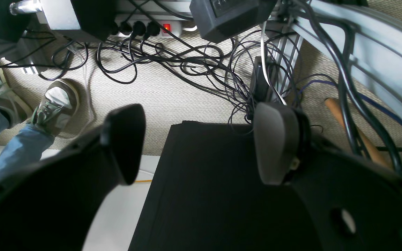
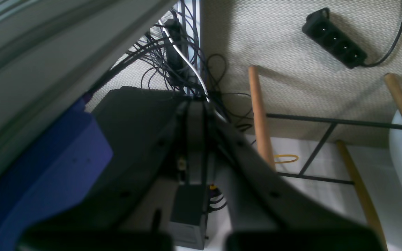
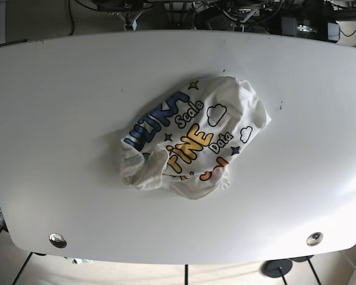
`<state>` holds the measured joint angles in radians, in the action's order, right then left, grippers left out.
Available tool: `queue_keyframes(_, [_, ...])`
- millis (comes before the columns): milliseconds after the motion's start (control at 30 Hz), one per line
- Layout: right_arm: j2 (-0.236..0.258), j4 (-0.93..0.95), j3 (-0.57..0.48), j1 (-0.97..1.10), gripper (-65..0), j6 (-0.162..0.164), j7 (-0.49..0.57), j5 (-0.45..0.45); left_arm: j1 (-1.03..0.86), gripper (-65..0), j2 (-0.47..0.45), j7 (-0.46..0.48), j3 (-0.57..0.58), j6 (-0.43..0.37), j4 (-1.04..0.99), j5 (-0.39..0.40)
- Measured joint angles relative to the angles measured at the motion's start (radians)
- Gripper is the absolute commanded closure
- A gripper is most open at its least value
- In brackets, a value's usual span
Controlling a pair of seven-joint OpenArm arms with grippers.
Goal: Fold the T-shirt properly
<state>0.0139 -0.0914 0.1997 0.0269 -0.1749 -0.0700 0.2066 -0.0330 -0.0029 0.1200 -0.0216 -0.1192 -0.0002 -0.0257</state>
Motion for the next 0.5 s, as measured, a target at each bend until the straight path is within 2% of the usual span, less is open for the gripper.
queue_keyframes(167, [0.0,-0.006,0.002,0.01,-1.5,0.0,0.022,0.0,-0.013,-44.6,-0.011,0.0,0.001,0.009,0.003,0.001])
queue_keyframes(200, [-0.003,-0.103,-0.002,0.074,-1.3,-0.001,0.048,-0.004,-0.109,-44.4,-0.006,0.065,0.035,-0.002,0.114,0.002])
queue_keyframes(233, [-0.002,-0.121,-0.002,0.098,-1.3,0.0,0.055,-0.002,-0.132,-44.0,-0.005,0.124,0.03,-0.003,0.138,0.001])
queue_keyframes(267, [0.0,-0.129,-0.002,0.128,-1.3,0.0,0.021,0.0,-0.154,-44.0,-0.005,0.077,0.029,0.002,0.149,0.003])
queue_keyframes(333, [0.001,-0.15,-0.002,0.163,-1.5,0.0,0.026,0.0,-0.194,-44.0,-0.003,0.105,0.029,0.0,0.176,0.003])
queue_keyframes(367, [0.0,-0.183,-0.004,0.188,-1.7,-0.005,0.007,0.001,-0.223,-44.1,-0.003,0.081,0.023,0.001,0.217,0.003])
queue_keyframes(500, [0.0,-0.24,-0.005,0.212,-2.5,-0.008,0.039,0.0,-0.239,-44.7,-0.006,0.105,0.017,0.001,0.269,0.003])
